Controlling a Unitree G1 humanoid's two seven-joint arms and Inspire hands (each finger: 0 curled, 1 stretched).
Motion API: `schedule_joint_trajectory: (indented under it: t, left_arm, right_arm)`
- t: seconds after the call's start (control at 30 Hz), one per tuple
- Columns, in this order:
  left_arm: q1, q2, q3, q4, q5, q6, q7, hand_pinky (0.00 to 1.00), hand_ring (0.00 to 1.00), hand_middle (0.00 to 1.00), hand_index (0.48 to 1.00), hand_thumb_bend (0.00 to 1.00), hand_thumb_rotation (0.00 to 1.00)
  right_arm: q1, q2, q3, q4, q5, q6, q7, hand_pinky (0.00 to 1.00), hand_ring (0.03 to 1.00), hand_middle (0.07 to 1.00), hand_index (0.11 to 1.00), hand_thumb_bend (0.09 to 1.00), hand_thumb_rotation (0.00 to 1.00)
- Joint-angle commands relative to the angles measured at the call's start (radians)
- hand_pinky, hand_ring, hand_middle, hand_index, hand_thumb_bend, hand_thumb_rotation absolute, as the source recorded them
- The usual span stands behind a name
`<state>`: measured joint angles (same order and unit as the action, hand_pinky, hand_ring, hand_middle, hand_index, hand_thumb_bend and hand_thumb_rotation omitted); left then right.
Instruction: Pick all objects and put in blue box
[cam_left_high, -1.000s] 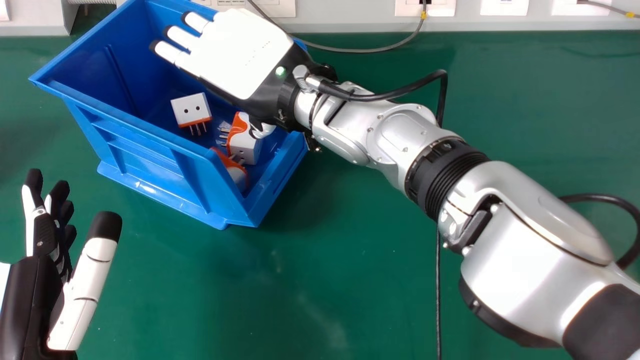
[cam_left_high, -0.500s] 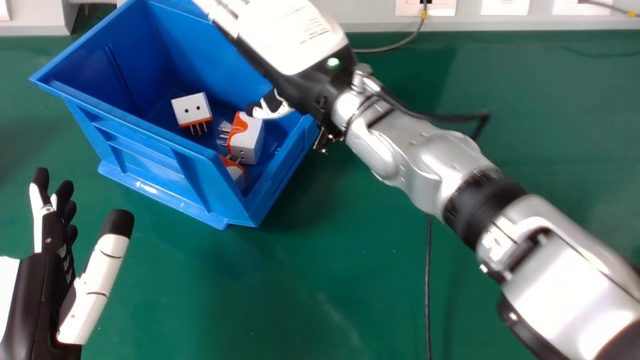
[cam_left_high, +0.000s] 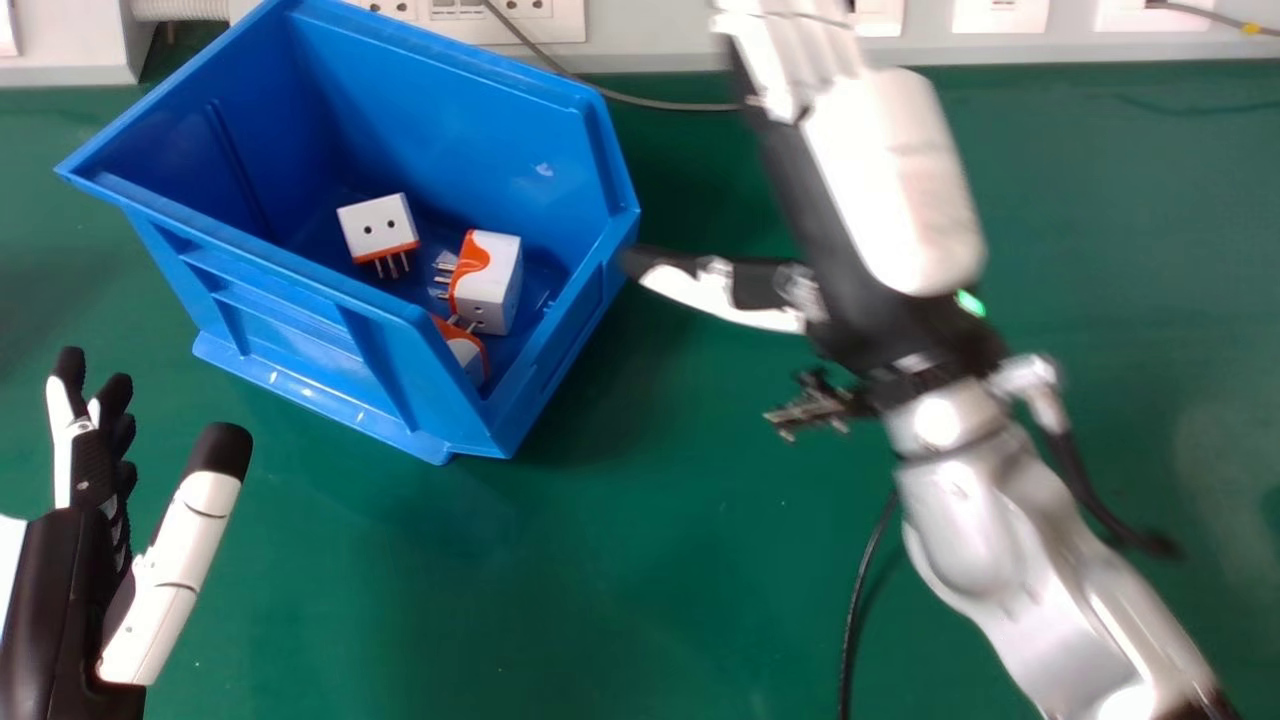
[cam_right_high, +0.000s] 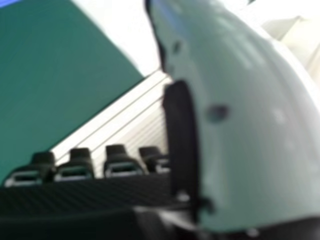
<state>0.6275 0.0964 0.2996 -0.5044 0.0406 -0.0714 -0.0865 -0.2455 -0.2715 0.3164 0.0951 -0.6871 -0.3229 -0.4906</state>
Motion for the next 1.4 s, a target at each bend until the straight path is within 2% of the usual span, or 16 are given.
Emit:
schedule_joint_trajectory:
  t: [0.0, 0.03, 0.1, 0.2, 0.23, 0.27, 0.33, 0.37, 0.47, 0.63, 0.73, 0.9, 1.0, 1.1, 1.23, 1.37]
  left_arm:
    - [-0.004, 0.009, 0.010, 0.000, -0.001, -0.016, 0.003, 1.00, 1.00, 1.00, 1.000, 0.79, 0.85]
    - [-0.006, 0.010, 0.010, 0.001, -0.002, -0.016, 0.003, 1.00, 1.00, 1.00, 1.000, 0.79, 0.85]
    - [-0.009, 0.010, 0.011, 0.005, -0.003, -0.017, 0.003, 1.00, 1.00, 1.00, 1.000, 0.79, 0.85]
    - [-0.013, 0.012, 0.013, 0.017, -0.004, -0.022, 0.003, 1.00, 1.00, 1.00, 1.000, 0.79, 0.85]
    - [-0.013, 0.013, 0.012, 0.018, -0.003, -0.023, 0.002, 1.00, 1.00, 1.00, 1.000, 0.79, 0.85]
    - [-0.014, 0.013, 0.012, 0.020, -0.003, -0.025, 0.002, 1.00, 1.00, 1.00, 1.000, 0.79, 0.85]
    - [-0.014, 0.015, 0.012, 0.026, -0.003, -0.028, 0.001, 1.00, 1.00, 1.00, 1.000, 0.80, 0.85]
    - [-0.014, 0.015, 0.012, 0.030, -0.003, -0.031, 0.000, 1.00, 1.00, 1.00, 1.000, 0.80, 0.85]
    - [-0.011, 0.018, 0.013, 0.032, -0.004, -0.035, -0.003, 1.00, 1.00, 1.00, 1.000, 0.80, 0.85]
    - [-0.004, 0.020, 0.017, 0.041, -0.012, -0.049, -0.007, 1.00, 1.00, 1.00, 1.000, 0.81, 0.85]
    - [0.003, 0.019, 0.016, 0.056, -0.011, -0.069, -0.005, 1.00, 1.00, 1.00, 1.000, 0.81, 0.85]
    - [0.029, 0.008, 0.009, 0.061, -0.010, -0.102, -0.004, 1.00, 1.00, 1.00, 1.000, 0.82, 0.85]
    - [0.044, -0.002, 0.003, 0.073, -0.023, -0.138, -0.007, 1.00, 1.00, 1.00, 1.000, 0.81, 0.85]
    - [0.054, -0.011, -0.001, 0.095, -0.055, -0.185, -0.020, 1.00, 1.00, 1.00, 1.000, 0.80, 0.85]
    - [0.053, -0.016, 0.004, 0.146, -0.096, -0.243, -0.035, 1.00, 1.00, 1.00, 1.000, 0.77, 0.84]
    - [0.055, -0.016, 0.006, 0.167, -0.105, -0.270, -0.034, 0.99, 1.00, 1.00, 1.000, 0.77, 0.84]
  right_arm:
    - [0.067, 0.015, -0.039, -0.047, 0.056, -0.026, -0.003, 0.97, 1.000, 1.000, 1.000, 0.453, 0.21]
    - [0.105, 0.025, -0.050, -0.051, 0.096, -0.031, 0.012, 0.97, 1.000, 1.000, 1.000, 0.453, 0.21]
    - [0.163, 0.042, -0.067, -0.063, 0.164, -0.031, 0.052, 0.94, 1.000, 1.000, 1.000, 0.418, 0.36]
    - [0.245, 0.062, -0.091, -0.111, 0.272, 0.004, 0.142, 0.93, 1.000, 1.000, 1.000, 0.405, 0.43]
    - [0.271, 0.067, -0.099, -0.131, 0.297, 0.022, 0.169, 0.93, 1.000, 1.000, 1.000, 0.393, 0.51]
    - [0.287, 0.072, -0.105, -0.145, 0.310, 0.035, 0.188, 0.93, 1.000, 1.000, 1.000, 0.393, 0.51]
    - [0.323, 0.078, -0.120, -0.175, 0.340, 0.055, 0.226, 0.93, 1.000, 1.000, 1.000, 0.367, 0.64]
    - [0.335, 0.081, -0.127, -0.180, 0.354, 0.056, 0.240, 0.93, 1.000, 1.000, 1.000, 0.367, 0.64]
    - [0.364, 0.093, -0.145, -0.179, 0.400, 0.052, 0.275, 0.93, 1.000, 1.000, 1.000, 0.333, 0.78]
    - [0.393, 0.118, -0.172, -0.177, 0.483, 0.068, 0.345, 0.95, 1.000, 1.000, 1.000, 0.332, 0.88]
    - [0.413, 0.123, -0.191, -0.209, 0.557, 0.117, 0.412, 0.97, 1.000, 1.000, 1.000, 0.361, 0.94]
    - [0.443, 0.100, -0.218, -0.269, 0.659, 0.184, 0.530, 0.99, 1.000, 1.000, 1.000, 0.418, 0.98]
    - [0.451, 0.090, -0.236, -0.274, 0.719, 0.191, 0.597, 0.99, 1.000, 1.000, 1.000, 0.438, 0.99]
    - [0.451, 0.093, -0.252, -0.265, 0.773, 0.184, 0.651, 1.00, 1.000, 1.000, 1.000, 0.439, 0.99]
    - [0.452, 0.106, -0.264, -0.266, 0.824, 0.188, 0.696, 1.00, 1.000, 1.000, 1.000, 0.407, 1.00]
    - [0.462, 0.114, -0.270, -0.278, 0.854, 0.199, 0.719, 1.00, 1.000, 1.000, 1.000, 0.383, 1.00]
